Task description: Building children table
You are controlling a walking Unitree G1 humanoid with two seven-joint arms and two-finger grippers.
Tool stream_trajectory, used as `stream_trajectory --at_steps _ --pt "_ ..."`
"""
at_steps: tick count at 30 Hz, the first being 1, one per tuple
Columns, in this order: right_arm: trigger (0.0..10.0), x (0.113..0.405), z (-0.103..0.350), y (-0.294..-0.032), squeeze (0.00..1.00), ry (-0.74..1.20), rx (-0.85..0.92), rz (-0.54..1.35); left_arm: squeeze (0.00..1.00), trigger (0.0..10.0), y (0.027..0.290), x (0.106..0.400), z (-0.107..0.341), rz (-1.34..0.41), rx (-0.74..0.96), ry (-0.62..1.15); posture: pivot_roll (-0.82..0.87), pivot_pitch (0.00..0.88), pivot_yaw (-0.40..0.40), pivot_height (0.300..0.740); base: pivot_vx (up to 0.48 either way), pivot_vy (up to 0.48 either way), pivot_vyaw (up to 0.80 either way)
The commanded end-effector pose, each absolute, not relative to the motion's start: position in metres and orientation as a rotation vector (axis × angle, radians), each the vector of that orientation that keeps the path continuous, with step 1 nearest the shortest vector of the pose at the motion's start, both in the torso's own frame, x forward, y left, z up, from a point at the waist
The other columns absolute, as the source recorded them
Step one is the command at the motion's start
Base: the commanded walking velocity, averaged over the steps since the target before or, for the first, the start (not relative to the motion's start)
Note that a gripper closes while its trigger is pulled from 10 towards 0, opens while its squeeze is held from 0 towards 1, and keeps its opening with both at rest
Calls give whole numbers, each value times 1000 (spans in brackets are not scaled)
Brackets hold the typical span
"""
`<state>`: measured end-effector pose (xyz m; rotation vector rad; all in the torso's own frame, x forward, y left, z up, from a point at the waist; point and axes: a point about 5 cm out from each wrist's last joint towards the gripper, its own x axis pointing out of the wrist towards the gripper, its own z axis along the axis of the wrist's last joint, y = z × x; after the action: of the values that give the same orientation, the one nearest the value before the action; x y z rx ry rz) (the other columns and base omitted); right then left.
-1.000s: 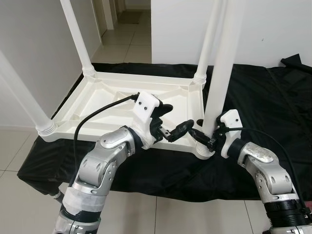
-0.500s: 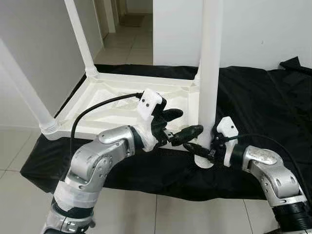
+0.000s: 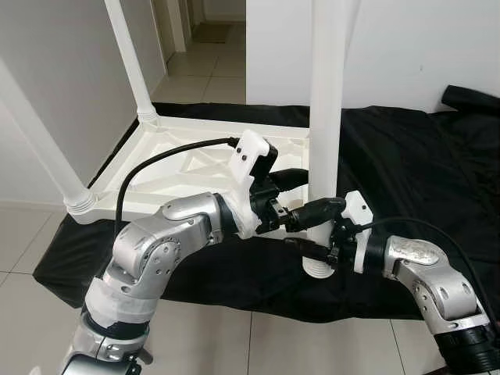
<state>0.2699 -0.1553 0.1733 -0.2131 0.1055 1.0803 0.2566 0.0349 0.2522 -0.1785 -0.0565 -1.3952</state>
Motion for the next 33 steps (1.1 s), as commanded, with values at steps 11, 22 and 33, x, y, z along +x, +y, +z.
stream_trajectory --at_steps 11,22,33 --pt "10000 260 170 -130 0 101 -170 1189 0 10000 29 252 259 -1589 -171 -86 -29 0 54 740 0 0 0" --pt "10000 258 168 -127 0 106 -151 1187 0 0 34 259 263 -1574 -222 -100 -27 0 64 740 0 0 0" --pt "10000 260 168 -126 0 104 -142 1180 0 0 35 261 267 -1570 -218 -119 -23 0 65 740 0 0 0"
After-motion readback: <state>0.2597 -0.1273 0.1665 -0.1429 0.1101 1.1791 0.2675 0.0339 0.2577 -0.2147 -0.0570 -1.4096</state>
